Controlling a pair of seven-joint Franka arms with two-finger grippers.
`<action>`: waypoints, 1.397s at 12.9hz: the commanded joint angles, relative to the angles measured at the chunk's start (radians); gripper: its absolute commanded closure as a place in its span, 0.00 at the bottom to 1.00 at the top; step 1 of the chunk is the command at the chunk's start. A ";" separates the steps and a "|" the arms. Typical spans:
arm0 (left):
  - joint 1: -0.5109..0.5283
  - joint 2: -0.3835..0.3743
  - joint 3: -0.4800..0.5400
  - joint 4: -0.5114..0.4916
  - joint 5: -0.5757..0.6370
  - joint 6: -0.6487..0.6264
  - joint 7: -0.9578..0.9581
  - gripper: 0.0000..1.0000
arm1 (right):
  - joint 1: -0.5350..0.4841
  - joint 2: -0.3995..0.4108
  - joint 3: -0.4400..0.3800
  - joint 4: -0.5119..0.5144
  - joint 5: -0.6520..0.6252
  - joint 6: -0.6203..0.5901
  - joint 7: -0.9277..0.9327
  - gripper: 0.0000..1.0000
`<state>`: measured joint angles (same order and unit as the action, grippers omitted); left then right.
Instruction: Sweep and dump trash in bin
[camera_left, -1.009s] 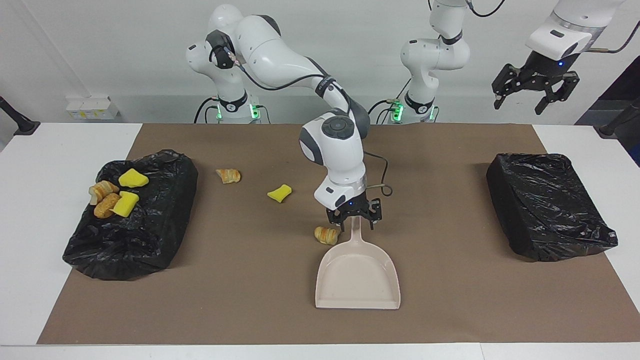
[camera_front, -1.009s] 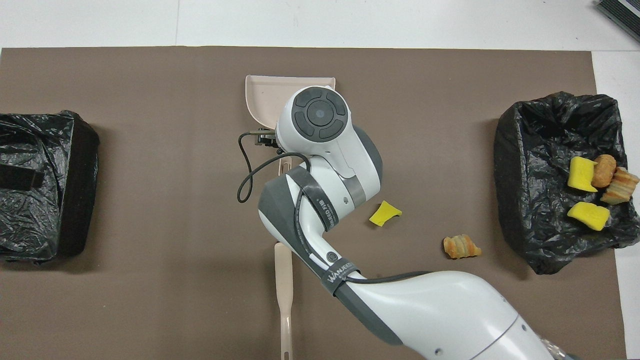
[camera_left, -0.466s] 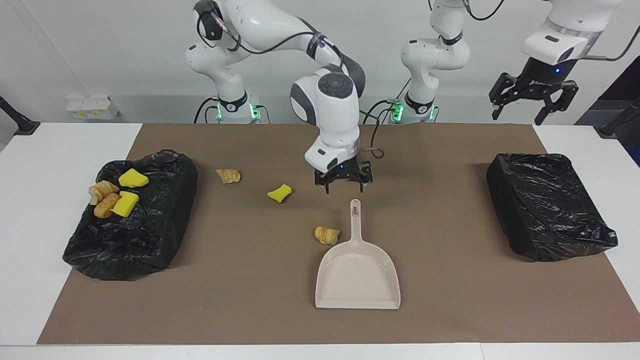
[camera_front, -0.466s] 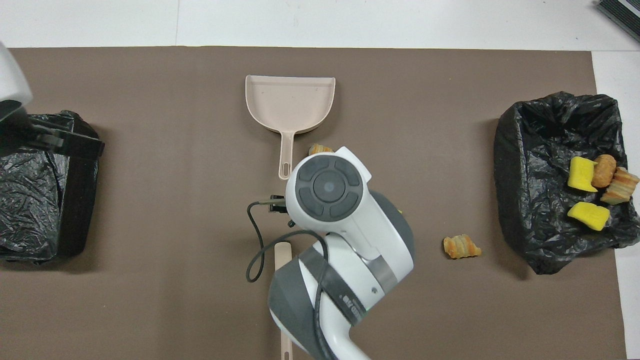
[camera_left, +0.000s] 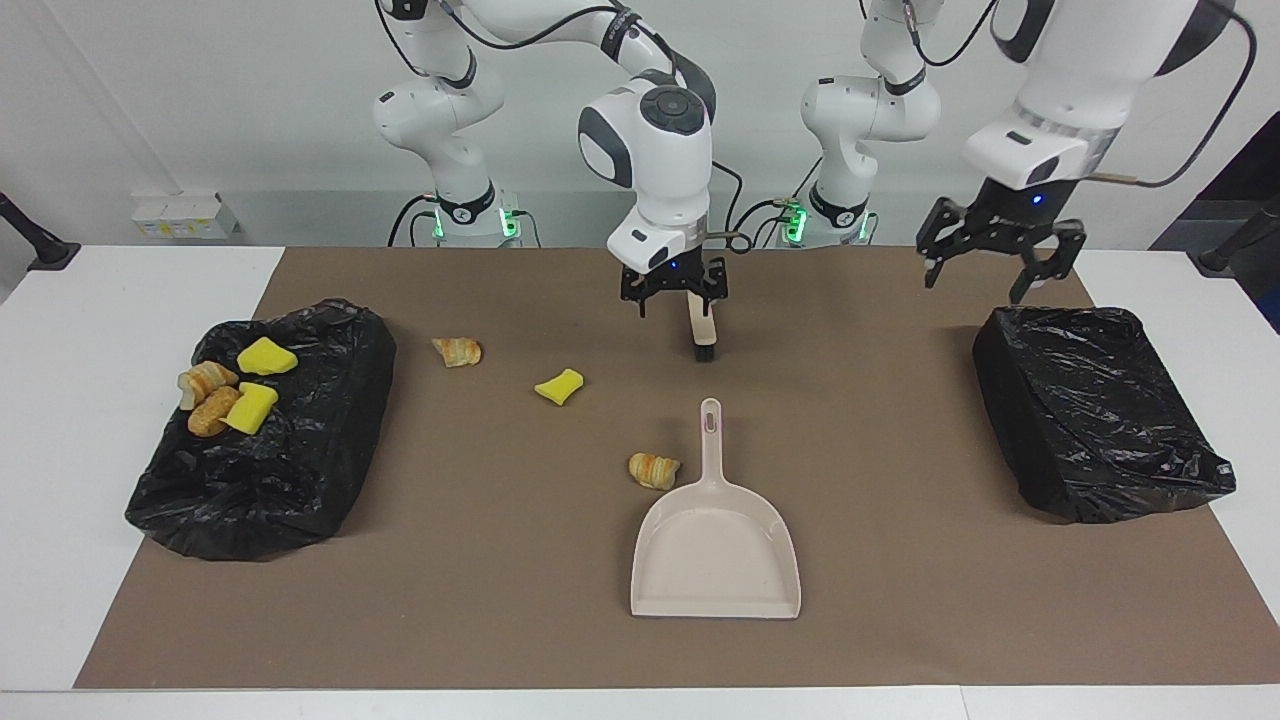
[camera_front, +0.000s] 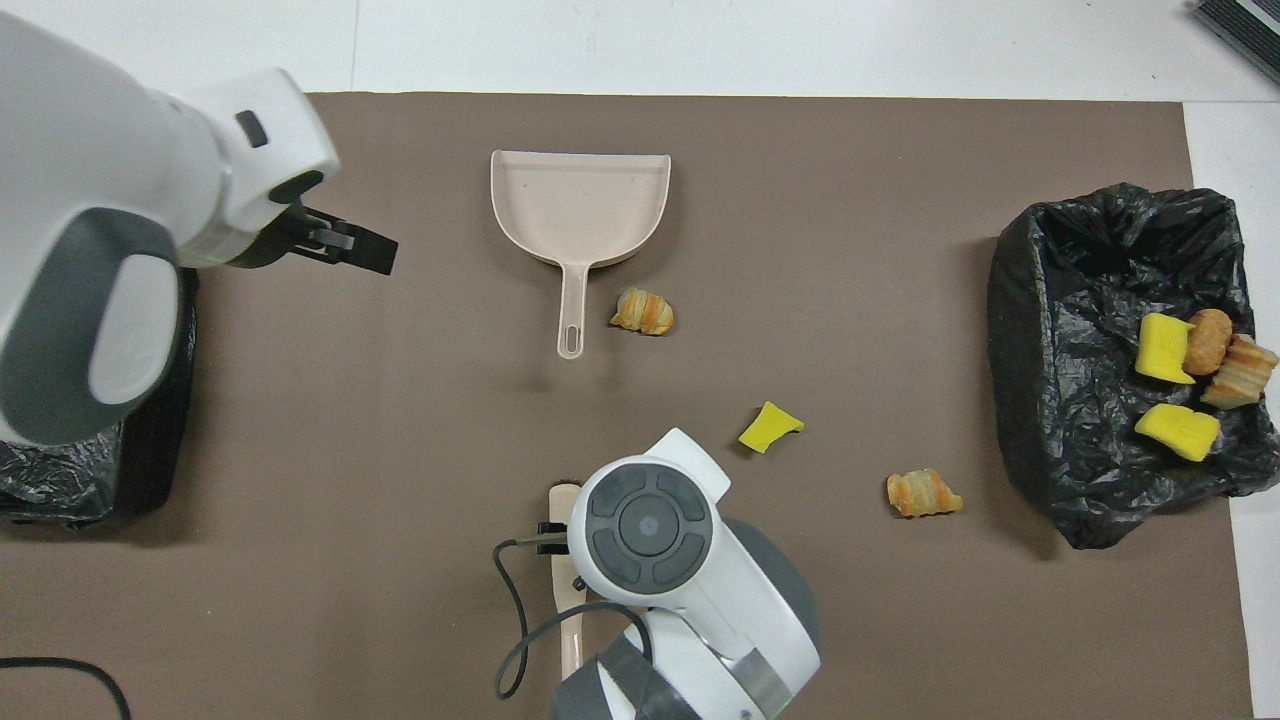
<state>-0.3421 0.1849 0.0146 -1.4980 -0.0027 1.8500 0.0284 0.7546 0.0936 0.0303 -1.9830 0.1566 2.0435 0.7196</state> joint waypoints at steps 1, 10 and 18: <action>-0.064 0.062 0.013 0.005 0.004 0.082 -0.094 0.00 | 0.073 0.007 -0.001 -0.098 0.029 0.105 0.003 0.00; -0.201 0.275 0.011 -0.016 0.053 0.322 -0.320 0.00 | 0.186 0.029 -0.001 -0.197 0.162 0.198 -0.002 0.25; -0.242 0.352 0.019 -0.028 0.087 0.365 -0.404 0.11 | 0.203 0.008 -0.001 -0.189 0.172 0.124 0.099 1.00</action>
<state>-0.5787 0.5484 0.0222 -1.5115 0.0555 2.2053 -0.3573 0.9533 0.1320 0.0315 -2.1626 0.3040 2.1993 0.7893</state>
